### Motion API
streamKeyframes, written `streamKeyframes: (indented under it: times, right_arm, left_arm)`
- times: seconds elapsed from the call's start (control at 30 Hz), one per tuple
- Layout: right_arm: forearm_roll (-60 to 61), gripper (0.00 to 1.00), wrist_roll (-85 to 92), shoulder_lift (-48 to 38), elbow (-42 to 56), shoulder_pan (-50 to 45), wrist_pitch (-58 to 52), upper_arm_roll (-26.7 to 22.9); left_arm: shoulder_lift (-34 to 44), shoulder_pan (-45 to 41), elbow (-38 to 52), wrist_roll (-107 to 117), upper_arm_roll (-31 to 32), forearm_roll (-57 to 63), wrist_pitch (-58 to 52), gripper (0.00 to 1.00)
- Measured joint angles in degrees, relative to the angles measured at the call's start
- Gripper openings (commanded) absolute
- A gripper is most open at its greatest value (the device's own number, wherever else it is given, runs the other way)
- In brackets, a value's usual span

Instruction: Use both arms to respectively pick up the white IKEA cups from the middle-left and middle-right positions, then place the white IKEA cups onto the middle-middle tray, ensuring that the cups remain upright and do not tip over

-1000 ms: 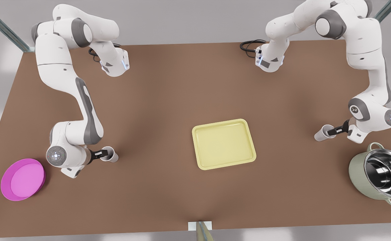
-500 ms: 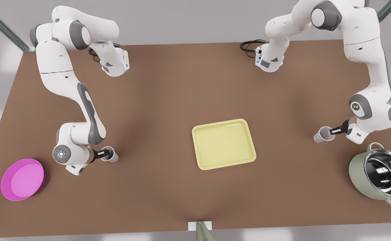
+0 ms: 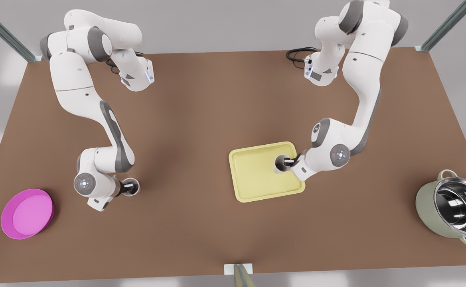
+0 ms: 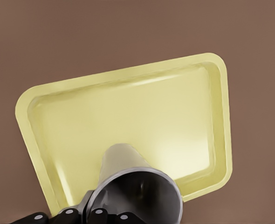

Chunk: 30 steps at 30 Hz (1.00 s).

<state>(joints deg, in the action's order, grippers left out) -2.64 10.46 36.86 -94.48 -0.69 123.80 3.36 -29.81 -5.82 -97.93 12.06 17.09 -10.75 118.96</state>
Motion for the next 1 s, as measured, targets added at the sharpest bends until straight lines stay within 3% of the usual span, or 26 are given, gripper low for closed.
streamKeyframes:
  times: [0.07,0.17,0.27,0.33,0.4,0.5,0.57,0.77,0.8,0.83,0.93,1.0]
  right_arm:
    - [0.01,0.21,0.04,-0.93,0.82,0.06,-0.11,1.16]
    - [0.07,0.21,0.56,-1.51,2.71,-0.56,-0.26,6.63]
    - [0.41,0.21,1.28,0.11,7.15,-9.37,-0.53,8.54]
    - [0.51,0.21,0.77,2.45,11.75,-16.33,-0.80,8.78]
    - [0.71,0.21,-0.74,5.70,17.15,-22.33,-1.16,8.84]
    - [1.97,0.21,-3.96,12.09,26.39,-27.56,-1.51,9.14]
    - [2.59,0.21,-6.06,14.84,29.26,-29.23,-1.61,9.19]
    - [3.26,0.21,-11.68,18.38,30.11,-31.01,-0.74,9.27]
    - [3.30,0.35,-12.46,18.57,30.15,-31.07,-0.51,9.28]
    - [3.20,1.00,-13.27,18.67,30.07,-31.10,-0.32,9.28]
    - [2.15,1.00,-15.95,18.70,29.59,-31.07,0.26,9.29]
    - [0.84,1.00,-18.23,18.69,29.42,-30.98,0.46,9.31]
  left_arm:
    - [-1.46,-0.15,-0.19,2.38,0.09,0.28,1.59,0.21]
    - [-3.52,-0.23,-0.26,5.48,0.38,1.07,3.56,0.21]
    - [-4.55,-0.16,-0.27,8.21,0.63,1.92,5.08,0.21]
    - [-4.87,-0.16,-0.27,9.75,0.79,2.13,5.81,0.33]
    - [-5.01,-0.16,-0.27,10.97,0.83,2.01,6.40,0.60]
    - [-5.05,-0.16,-0.28,12.27,0.87,1.62,7.07,0.74]
    - [-4.89,-0.01,-0.28,13.06,0.90,1.51,7.32,1.00]
    - [1.34,0.68,1.62,15.57,1.38,1.91,2.16,1.00]
    - [2.49,0.98,6.32,16.08,1.09,2.62,-2.12,1.00]
    - [3.15,2.12,13.04,16.54,0.93,4.17,-7.69,1.00]
    - [3.83,7.30,28.47,16.90,0.93,9.51,-23.47,1.00]
    - [5.56,7.57,31.64,15.73,-1.01,13.63,-31.47,1.00]
